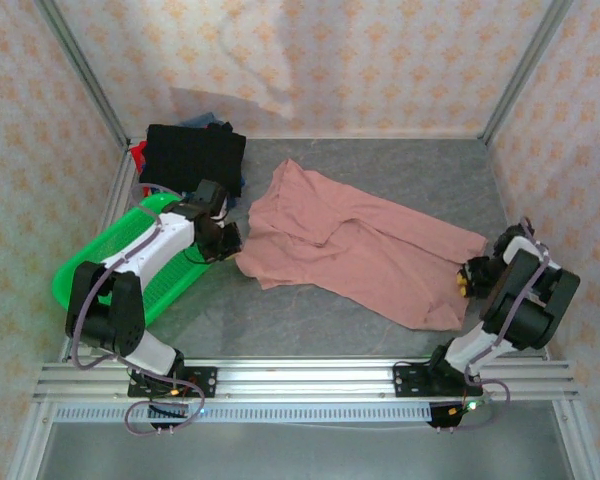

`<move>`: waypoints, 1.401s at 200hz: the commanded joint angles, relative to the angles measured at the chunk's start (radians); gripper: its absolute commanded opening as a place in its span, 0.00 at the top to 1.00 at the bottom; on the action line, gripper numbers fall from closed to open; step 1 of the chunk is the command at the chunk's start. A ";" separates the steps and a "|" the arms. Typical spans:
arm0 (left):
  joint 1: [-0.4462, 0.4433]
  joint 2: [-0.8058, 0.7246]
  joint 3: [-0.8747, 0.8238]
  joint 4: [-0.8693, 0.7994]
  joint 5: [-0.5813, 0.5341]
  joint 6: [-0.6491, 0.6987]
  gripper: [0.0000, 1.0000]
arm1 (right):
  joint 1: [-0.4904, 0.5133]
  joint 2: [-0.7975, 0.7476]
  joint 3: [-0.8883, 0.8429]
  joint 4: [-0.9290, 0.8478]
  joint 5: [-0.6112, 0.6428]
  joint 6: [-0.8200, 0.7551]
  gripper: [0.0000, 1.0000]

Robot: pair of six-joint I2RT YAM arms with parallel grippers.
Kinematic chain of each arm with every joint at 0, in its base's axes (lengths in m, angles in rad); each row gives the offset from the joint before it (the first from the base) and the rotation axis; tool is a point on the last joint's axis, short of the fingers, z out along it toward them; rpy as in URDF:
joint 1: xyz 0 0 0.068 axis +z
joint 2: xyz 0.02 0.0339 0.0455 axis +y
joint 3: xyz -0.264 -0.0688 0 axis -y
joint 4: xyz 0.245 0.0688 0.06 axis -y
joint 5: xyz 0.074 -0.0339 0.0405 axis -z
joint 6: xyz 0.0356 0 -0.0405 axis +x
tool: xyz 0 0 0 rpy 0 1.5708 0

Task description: Fold and stack the t-shirts

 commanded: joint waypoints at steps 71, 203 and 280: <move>0.062 0.055 0.077 -0.059 -0.090 0.015 1.00 | 0.099 0.449 0.518 0.140 -0.031 0.083 0.76; -0.010 0.128 0.104 0.044 0.018 0.002 1.00 | 0.006 -0.105 0.138 -0.205 -0.038 -0.066 0.50; -0.008 0.113 0.095 0.033 0.023 0.021 1.00 | 0.001 -0.100 -0.058 -0.120 -0.062 -0.037 0.55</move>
